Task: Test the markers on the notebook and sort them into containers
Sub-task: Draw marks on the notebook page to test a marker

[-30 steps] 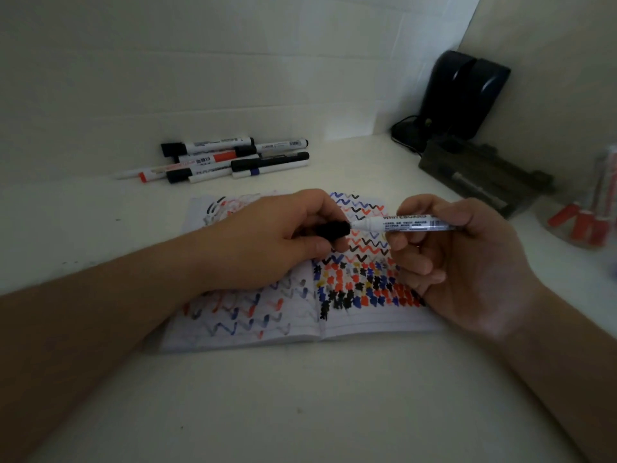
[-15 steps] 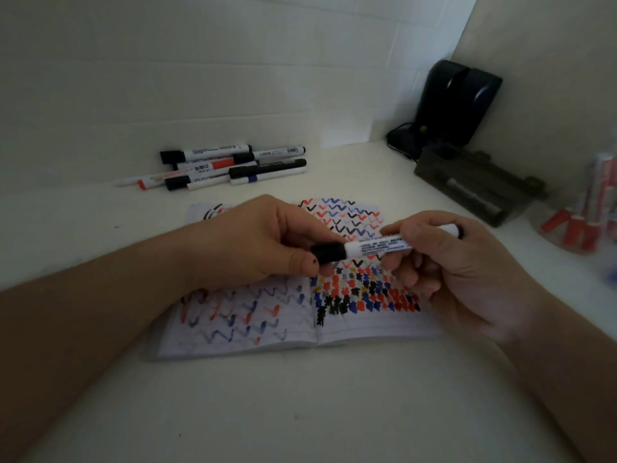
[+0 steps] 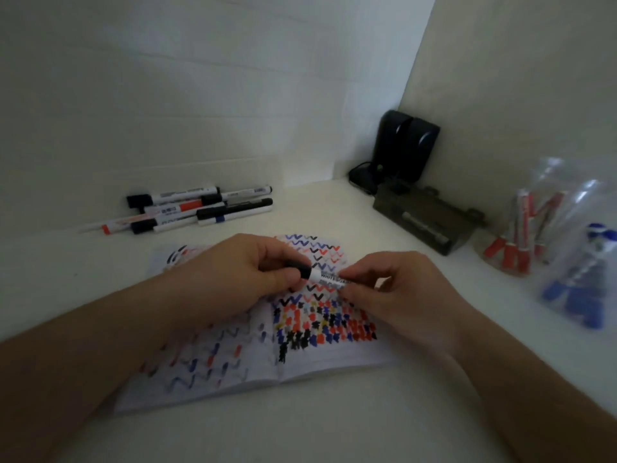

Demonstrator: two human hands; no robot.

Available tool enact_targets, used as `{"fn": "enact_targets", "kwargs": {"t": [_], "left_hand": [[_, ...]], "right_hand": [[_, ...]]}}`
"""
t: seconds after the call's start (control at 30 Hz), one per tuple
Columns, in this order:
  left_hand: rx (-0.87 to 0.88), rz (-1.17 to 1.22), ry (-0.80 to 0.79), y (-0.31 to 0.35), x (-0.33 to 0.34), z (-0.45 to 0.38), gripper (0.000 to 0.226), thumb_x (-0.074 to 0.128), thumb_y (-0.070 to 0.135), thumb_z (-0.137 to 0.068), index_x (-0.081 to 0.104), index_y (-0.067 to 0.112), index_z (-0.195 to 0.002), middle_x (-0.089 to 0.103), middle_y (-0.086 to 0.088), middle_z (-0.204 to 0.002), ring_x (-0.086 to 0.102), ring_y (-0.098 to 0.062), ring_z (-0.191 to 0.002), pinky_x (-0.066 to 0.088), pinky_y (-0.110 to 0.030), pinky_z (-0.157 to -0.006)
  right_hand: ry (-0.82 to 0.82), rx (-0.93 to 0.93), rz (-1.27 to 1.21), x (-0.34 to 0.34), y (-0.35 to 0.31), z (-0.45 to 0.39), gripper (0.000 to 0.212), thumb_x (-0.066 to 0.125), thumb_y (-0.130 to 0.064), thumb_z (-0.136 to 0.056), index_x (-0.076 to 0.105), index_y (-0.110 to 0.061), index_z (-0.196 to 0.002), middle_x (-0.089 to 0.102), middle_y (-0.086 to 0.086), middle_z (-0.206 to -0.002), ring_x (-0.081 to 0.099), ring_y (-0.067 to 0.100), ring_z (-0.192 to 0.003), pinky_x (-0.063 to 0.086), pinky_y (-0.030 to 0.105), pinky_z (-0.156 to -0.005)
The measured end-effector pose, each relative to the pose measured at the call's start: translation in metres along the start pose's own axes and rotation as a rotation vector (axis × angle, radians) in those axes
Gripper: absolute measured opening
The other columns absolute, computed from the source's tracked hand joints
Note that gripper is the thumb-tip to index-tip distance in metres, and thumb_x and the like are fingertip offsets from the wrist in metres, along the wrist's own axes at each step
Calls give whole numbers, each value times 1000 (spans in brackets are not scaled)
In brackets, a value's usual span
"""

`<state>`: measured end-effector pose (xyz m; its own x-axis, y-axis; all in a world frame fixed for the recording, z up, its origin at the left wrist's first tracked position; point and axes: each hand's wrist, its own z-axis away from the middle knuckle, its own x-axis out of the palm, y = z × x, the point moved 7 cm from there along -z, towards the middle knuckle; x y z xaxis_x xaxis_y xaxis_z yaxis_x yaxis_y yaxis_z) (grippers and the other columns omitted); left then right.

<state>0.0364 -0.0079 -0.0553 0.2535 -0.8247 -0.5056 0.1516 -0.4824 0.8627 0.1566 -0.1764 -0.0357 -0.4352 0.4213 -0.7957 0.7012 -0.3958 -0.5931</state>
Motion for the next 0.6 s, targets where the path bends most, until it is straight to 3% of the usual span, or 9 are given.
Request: {"fn": "enact_targets", "kwargs": {"t": [0.07, 0.17, 0.27, 0.33, 0.37, 0.47, 0.53, 0.6], "left_hand": [[-48, -189, -40, 12, 2, -7, 22, 68, 35, -97, 70, 45, -116, 76, 22, -101, 69, 5, -92, 47, -14, -85], [-83, -297, -48, 25, 8, -19, 41, 63, 55, -95, 49, 55, -133, 69, 19, -108, 65, -1, -91, 51, -27, -88], [54, -602, 117, 29, 19, -20, 27, 55, 53, -98, 51, 51, -125, 65, 19, -98, 62, -3, -86, 52, -27, -77], [178, -781, 259, 28, 28, -16, 17, 49, 47, -100, 61, 43, -112, 65, 17, -94, 62, -5, -85, 52, -27, -75], [211, -810, 296, 27, 31, -15, 19, 48, 46, -100, 65, 42, -107, 65, 17, -93, 61, -4, -84, 53, -27, -75], [242, -807, 310, 26, 32, -14, 19, 50, 47, -98, 68, 44, -103, 67, 20, -91, 60, -1, -78, 55, -24, -72], [211, -791, 320, 25, 29, -15, 19, 51, 47, -97, 69, 45, -103, 69, 22, -90, 60, 1, -76, 55, -23, -70], [178, -788, 308, 23, 28, -15, 20, 50, 49, -96, 69, 46, -104, 69, 22, -89, 60, 1, -76, 54, -23, -69]], "right_hand": [[15, 38, 52, -6, 6, -3, 9, 78, -37, -89, 77, -44, -94, 71, -28, -88, 64, -3, -87, 48, 19, -75], [152, 106, 97, -41, 31, -18, 11, 78, -28, -89, 77, -39, -94, 70, -23, -88, 63, -1, -83, 48, 20, -72], [475, 186, 147, -98, 66, -33, 16, 73, -30, -93, 77, -31, -109, 74, -14, -94, 65, 6, -79, 52, 25, -74], [558, 259, 253, -120, 89, -44, 21, 63, -32, -99, 75, -28, -117, 75, -3, -99, 64, 12, -77, 51, 25, -67], [557, 289, 307, -124, 99, -52, 24, 59, -31, -101, 73, -27, -120, 74, 2, -103, 66, 17, -81, 53, 29, -69], [435, 403, 453, -120, 114, -71, 33, 53, -24, -99, 70, -29, -127, 69, 8, -126, 64, 33, -110, 53, 42, -97], [326, 476, 449, -109, 112, -76, 40, 51, -15, -96, 71, -33, -126, 65, 6, -135, 58, 34, -121, 46, 45, -105], [330, 488, 451, -106, 104, -76, 43, 49, -13, -94, 72, -36, -122, 63, 4, -137, 54, 34, -126, 41, 47, -108]]}}
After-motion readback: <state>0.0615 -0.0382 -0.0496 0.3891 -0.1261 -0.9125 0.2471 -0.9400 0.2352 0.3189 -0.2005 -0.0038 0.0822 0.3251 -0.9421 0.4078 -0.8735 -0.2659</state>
